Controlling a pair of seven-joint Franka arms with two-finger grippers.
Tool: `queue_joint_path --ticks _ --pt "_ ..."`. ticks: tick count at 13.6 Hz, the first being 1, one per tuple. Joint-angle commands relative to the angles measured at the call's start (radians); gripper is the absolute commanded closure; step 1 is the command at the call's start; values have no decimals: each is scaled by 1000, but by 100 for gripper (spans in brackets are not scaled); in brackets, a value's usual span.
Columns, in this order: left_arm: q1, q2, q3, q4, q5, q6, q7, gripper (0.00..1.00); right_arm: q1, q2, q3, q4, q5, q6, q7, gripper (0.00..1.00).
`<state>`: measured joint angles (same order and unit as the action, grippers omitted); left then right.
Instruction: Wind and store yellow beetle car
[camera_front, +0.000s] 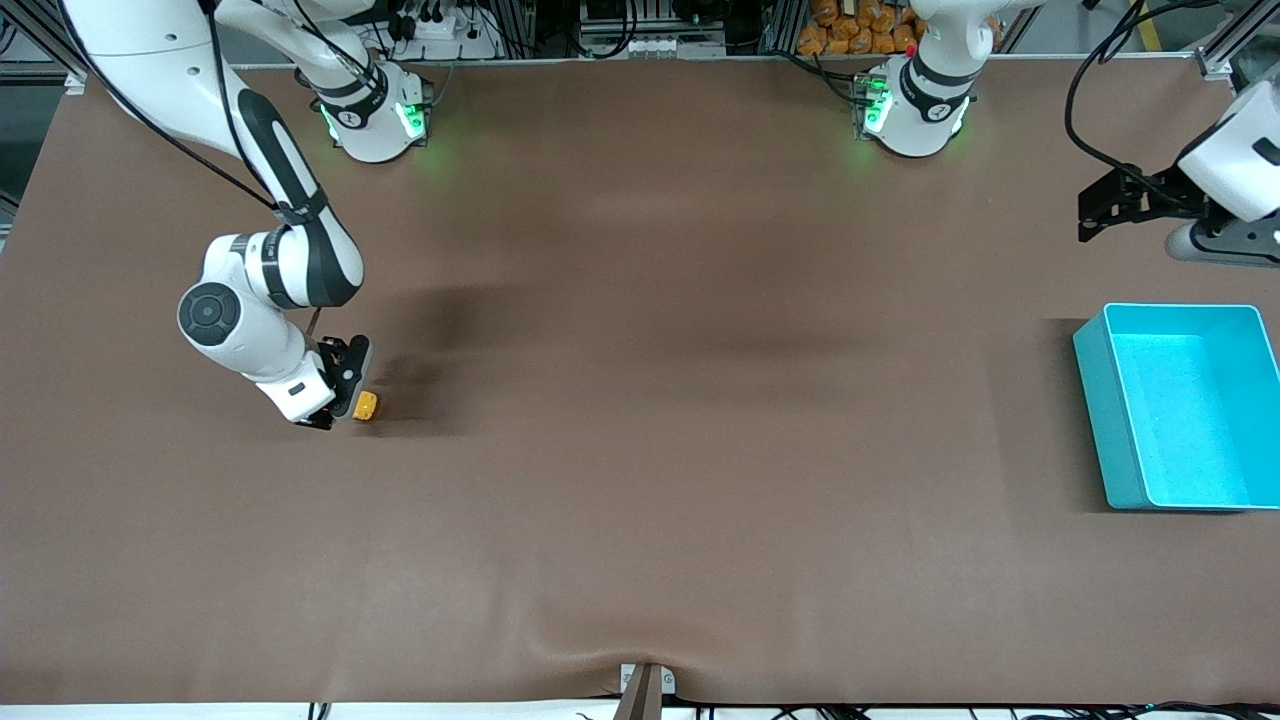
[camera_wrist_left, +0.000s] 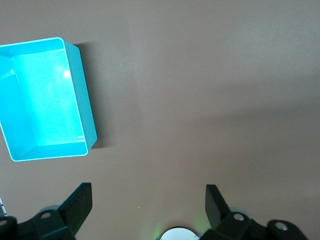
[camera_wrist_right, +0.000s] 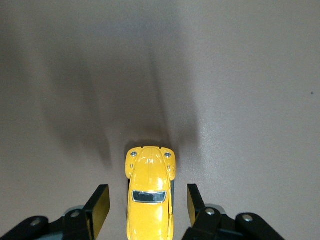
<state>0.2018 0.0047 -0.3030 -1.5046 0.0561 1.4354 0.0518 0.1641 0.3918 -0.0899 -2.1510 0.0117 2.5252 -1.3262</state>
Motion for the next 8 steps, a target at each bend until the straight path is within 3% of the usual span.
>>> queue_joint_path --ticks 1,6,8 --pt "1 -8 -7 -5 18 11 3 0 -1 35 -4 23 -9 10 -14 39" --pt "1 -9 -7 -5 16 11 5 0 -9 47 -4 23 -9 26 -14 43" --pt "-1 -8 -7 -5 25 11 5 0 -11 48 -2 23 -9 26 -14 49"
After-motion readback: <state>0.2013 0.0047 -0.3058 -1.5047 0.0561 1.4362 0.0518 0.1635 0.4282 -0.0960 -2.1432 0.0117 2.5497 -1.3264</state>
